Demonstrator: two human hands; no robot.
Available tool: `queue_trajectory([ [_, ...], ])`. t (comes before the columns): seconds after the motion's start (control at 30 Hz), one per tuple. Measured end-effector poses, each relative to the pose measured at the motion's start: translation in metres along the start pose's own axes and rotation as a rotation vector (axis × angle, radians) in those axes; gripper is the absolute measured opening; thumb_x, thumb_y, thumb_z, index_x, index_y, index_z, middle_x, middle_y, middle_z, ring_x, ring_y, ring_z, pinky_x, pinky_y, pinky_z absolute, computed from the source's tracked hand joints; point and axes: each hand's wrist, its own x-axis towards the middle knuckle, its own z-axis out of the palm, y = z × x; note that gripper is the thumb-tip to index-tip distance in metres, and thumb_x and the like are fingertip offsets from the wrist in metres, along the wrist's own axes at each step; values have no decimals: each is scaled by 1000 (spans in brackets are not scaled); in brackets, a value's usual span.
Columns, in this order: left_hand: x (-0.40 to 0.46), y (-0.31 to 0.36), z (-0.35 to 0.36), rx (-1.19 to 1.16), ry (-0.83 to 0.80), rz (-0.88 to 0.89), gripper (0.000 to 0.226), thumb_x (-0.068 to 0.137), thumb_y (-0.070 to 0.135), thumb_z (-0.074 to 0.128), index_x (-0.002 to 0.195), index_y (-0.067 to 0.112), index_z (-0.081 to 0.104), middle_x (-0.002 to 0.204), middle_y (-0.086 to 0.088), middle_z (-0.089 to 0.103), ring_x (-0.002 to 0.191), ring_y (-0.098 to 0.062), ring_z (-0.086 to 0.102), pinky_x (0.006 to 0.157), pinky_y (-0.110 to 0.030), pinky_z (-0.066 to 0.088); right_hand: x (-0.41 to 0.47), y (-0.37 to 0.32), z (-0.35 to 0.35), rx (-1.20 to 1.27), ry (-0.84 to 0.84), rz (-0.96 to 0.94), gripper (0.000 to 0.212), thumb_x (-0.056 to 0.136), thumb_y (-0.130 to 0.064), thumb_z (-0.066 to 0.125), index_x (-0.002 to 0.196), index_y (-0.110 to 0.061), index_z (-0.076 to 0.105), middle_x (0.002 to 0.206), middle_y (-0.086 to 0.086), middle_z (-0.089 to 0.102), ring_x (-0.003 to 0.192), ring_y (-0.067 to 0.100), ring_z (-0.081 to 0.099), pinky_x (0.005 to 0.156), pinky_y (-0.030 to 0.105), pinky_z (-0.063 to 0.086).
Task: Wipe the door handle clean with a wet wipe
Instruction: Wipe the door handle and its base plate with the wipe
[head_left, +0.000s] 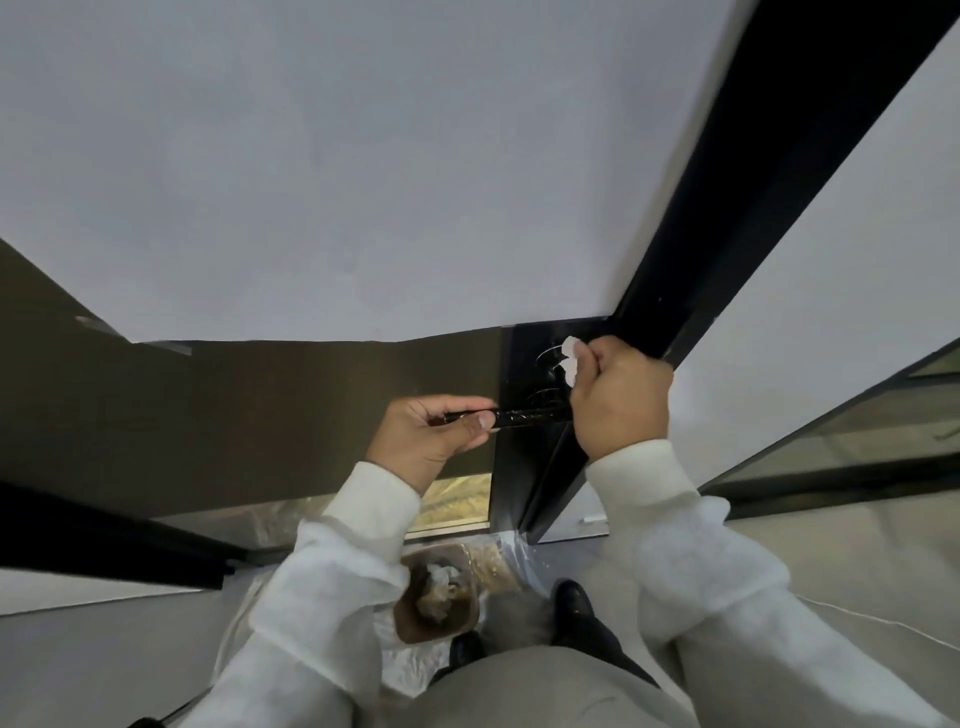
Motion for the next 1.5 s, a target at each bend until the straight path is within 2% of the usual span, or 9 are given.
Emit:
queue_trajectory([
  [0.23,2,-2,-2,-25,-33,-7,18,68,7,77,85,14,81,94,-17,77,92,-27,73,78,-26,60,-11,11,-1,123,-153,253,33,88,-5,60,56,-13,59,55,3,57,60,31,53,68,30,45],
  [0.33,5,-4,-3,-42,-35,-7,19,66,9,78,84,14,82,92,-16,77,89,-27,74,76,-24,60,-16,5,1,698,-150,667,13,89,-15,66,84,-16,78,77,4,72,77,25,67,71,34,57],
  [0.47,7,-4,-6,-16,-48,-11,20,65,12,79,85,14,82,95,-18,77,93,-31,72,76,-24,60,-10,1,11,1290,-319,1225,12,98,-19,58,95,-12,68,81,7,67,69,20,61,62,31,54],
  [0.77,7,-6,-6,-29,-23,-31,22,66,11,79,88,12,81,99,-21,76,95,-34,71,73,-23,59,-18,-7,21,1899,-359,1340,30,101,-24,56,99,5,64,80,18,68,70,26,64,67,35,56],
  [1.03,5,-7,-3,-24,3,-13,23,66,13,79,89,12,81,97,-20,76,93,-33,72,72,-23,59,-11,-10,24,1571,-94,1192,13,84,-5,77,94,0,71,90,15,71,81,28,68,63,31,59],
  [1.2,5,-9,-2,-20,13,2,22,66,12,79,87,13,82,95,-20,76,90,-31,73,73,-23,59,-27,-11,18,452,155,279,7,79,-16,82,80,-12,76,78,2,70,63,14,59,60,7,41],
  [1.27,5,-10,-1,-31,17,3,20,65,10,79,85,13,82,93,-19,76,88,-30,72,71,-22,58,-22,-11,18,197,129,34,4,80,-10,77,78,-7,74,82,7,65,63,19,55,58,17,43],
  [1.37,6,-11,-1,-19,18,27,20,67,9,78,86,13,82,92,-18,77,85,-28,72,72,-23,59,-12,-18,15,106,-3,122,8,81,-12,74,74,-10,70,82,3,61,63,21,57,59,26,49],
  [1.5,5,-11,-3,4,3,58,21,68,10,79,88,13,81,94,-19,76,87,-28,72,73,-23,58,-18,-18,13,745,55,675,12,74,-12,85,76,-14,74,73,-4,71,65,7,66,64,19,55],
])
